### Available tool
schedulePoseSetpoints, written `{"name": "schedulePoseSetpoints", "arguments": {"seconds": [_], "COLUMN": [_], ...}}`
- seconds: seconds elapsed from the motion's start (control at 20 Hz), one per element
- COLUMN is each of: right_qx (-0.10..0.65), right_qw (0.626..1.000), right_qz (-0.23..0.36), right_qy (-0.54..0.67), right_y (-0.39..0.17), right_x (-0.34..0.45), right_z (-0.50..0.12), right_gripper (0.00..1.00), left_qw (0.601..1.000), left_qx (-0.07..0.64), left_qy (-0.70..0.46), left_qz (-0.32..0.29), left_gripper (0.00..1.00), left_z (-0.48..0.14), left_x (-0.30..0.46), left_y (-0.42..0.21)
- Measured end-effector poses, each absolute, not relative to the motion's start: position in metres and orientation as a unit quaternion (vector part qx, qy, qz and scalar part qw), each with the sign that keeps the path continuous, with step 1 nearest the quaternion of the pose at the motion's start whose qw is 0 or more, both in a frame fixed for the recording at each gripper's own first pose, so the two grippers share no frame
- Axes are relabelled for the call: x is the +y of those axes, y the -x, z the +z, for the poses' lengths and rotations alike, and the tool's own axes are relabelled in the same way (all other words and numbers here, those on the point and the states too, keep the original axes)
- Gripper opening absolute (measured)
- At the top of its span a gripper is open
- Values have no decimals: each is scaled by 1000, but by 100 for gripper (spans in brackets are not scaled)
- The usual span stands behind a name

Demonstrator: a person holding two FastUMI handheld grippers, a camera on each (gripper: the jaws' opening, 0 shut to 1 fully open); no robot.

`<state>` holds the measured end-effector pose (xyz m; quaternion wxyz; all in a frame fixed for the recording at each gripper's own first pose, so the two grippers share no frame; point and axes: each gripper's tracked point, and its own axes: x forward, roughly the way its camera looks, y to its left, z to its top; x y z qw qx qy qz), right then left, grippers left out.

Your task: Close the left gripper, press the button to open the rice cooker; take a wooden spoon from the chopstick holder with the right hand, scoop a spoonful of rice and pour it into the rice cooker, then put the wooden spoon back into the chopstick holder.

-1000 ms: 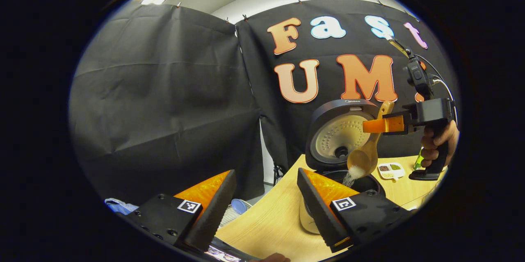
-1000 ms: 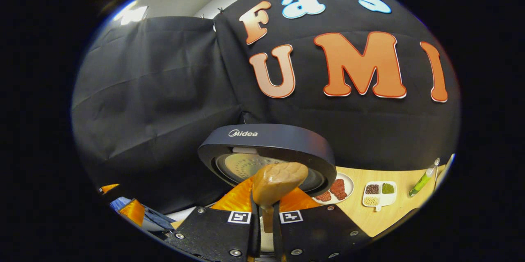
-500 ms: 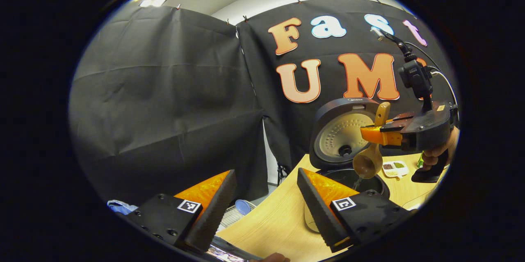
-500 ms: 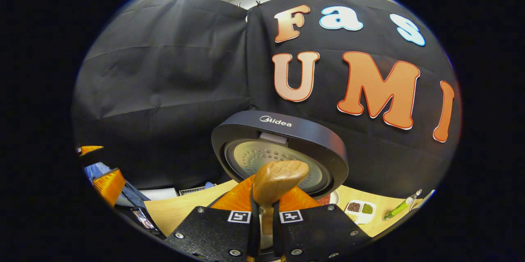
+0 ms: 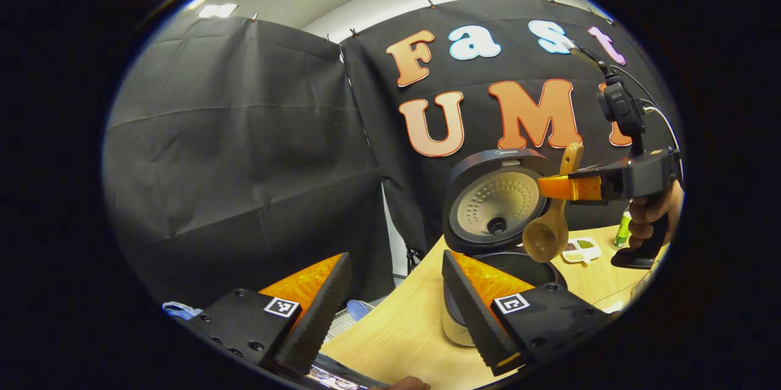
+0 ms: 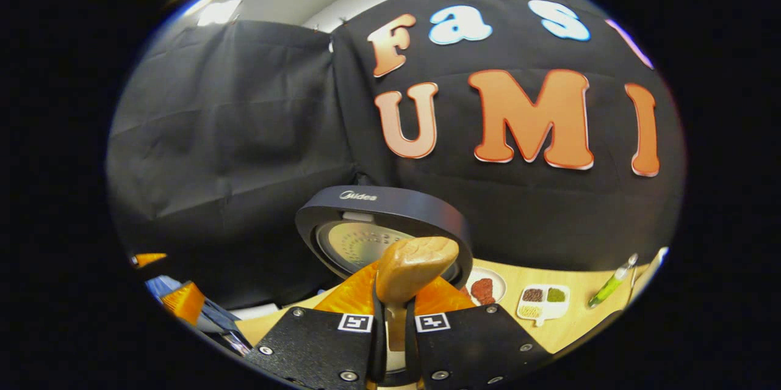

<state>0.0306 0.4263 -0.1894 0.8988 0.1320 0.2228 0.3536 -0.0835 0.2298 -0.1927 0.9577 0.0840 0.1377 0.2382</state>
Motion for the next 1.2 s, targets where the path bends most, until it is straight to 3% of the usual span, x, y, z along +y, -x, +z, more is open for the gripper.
{"name": "schedulePoseSetpoints", "arguments": {"seconds": [0.35,0.4,0.45,0.5,0.6,0.65,0.75,0.85,0.9,1.05,1.15,1.2], "right_qx": [257,261,266,269,275,279,291,302,307,314,317,319], "right_qw": [882,882,882,884,891,895,901,903,905,911,916,918], "right_qz": [305,296,286,274,245,228,192,159,143,101,77,66], "right_qy": [-251,-259,-264,-267,-265,-262,-259,-261,-259,-246,-233,-226], "right_y": [-38,-38,-35,-35,-33,-32,-28,-22,-20,-13,-7,-4], "right_x": [338,322,305,288,252,232,195,161,145,100,74,62], "right_z": [-182,-184,-187,-193,-204,-212,-231,-245,-252,-271,-281,-286], "right_gripper": [11,16,11,11,11,11,11,7,11,11,11,11], "left_qw": [964,965,965,966,968,969,971,972,973,974,975,975], "left_qx": [139,140,140,140,141,141,143,146,145,146,147,148], "left_qy": [-86,-85,-86,-87,-90,-91,-88,-85,-86,-92,-95,-95], "left_qz": [209,206,202,198,187,182,171,163,160,148,140,134], "left_gripper": [100,100,100,94,94,100,93,93,93,93,100,93], "left_z": [-194,-193,-193,-193,-193,-194,-196,-196,-195,-194,-192,-192], "left_x": [188,182,176,170,159,152,140,130,126,113,105,100], "left_y": [73,72,71,69,65,63,58,55,54,49,47,46]}}
